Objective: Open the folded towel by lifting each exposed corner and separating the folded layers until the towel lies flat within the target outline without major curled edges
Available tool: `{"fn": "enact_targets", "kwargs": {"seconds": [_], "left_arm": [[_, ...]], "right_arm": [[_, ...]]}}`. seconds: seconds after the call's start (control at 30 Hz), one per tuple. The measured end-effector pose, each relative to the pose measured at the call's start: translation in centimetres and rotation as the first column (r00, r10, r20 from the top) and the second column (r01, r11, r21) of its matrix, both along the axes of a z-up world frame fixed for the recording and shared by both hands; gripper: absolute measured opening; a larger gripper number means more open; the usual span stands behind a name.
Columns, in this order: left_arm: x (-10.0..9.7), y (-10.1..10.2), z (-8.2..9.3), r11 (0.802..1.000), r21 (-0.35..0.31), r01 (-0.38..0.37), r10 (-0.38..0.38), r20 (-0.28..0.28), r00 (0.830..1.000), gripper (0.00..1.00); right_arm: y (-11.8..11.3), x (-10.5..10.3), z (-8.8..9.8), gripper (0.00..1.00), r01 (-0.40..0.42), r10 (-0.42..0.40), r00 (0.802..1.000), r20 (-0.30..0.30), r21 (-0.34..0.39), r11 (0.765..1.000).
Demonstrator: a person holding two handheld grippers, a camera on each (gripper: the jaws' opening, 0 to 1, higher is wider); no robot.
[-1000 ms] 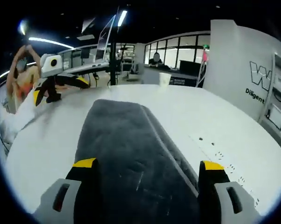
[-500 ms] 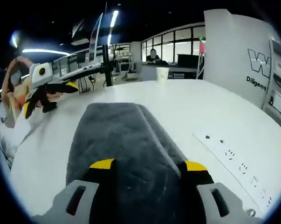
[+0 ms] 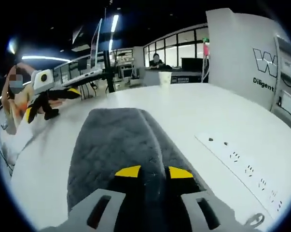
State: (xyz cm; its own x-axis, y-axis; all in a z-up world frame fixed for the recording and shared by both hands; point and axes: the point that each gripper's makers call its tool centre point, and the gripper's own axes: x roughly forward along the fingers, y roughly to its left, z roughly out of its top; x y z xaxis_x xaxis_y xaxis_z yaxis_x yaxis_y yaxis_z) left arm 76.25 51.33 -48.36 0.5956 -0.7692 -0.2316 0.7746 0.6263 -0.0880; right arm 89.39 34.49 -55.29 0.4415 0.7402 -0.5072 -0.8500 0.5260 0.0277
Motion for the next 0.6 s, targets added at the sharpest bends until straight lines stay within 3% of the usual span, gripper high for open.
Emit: {"fn": "enact_targets", "kwargs": {"seconds": [0.03,0.2,0.4,0.6], "left_arm": [[0.0,0.0,0.0,1.000,0.001,-0.001,0.001,-0.002,1.000,1.00],[0.0,0.1,-0.1,1.000,0.000,-0.005,0.005,-0.006,1.000,1.00],[0.1,0.3,-0.2,1.000,0.000,-0.016,0.016,-0.009,1.000,1.00],[0.0,0.3,-0.3,1.000,-0.002,-0.021,0.021,-0.011,1.000,1.00]], "right_arm": [[0.0,-0.1,0.2,0.00,-0.012,0.012,1.000,0.014,0.001,1.000],[0.2,-1.1,0.8,0.00,-0.005,0.005,0.999,0.039,-0.005,1.000],[0.4,-2.8,1.7,0.00,-0.034,0.041,0.992,0.123,-0.057,0.998],[1.0,-5.6,2.4,0.00,-0.091,0.110,0.976,0.186,-0.107,0.990]]}}
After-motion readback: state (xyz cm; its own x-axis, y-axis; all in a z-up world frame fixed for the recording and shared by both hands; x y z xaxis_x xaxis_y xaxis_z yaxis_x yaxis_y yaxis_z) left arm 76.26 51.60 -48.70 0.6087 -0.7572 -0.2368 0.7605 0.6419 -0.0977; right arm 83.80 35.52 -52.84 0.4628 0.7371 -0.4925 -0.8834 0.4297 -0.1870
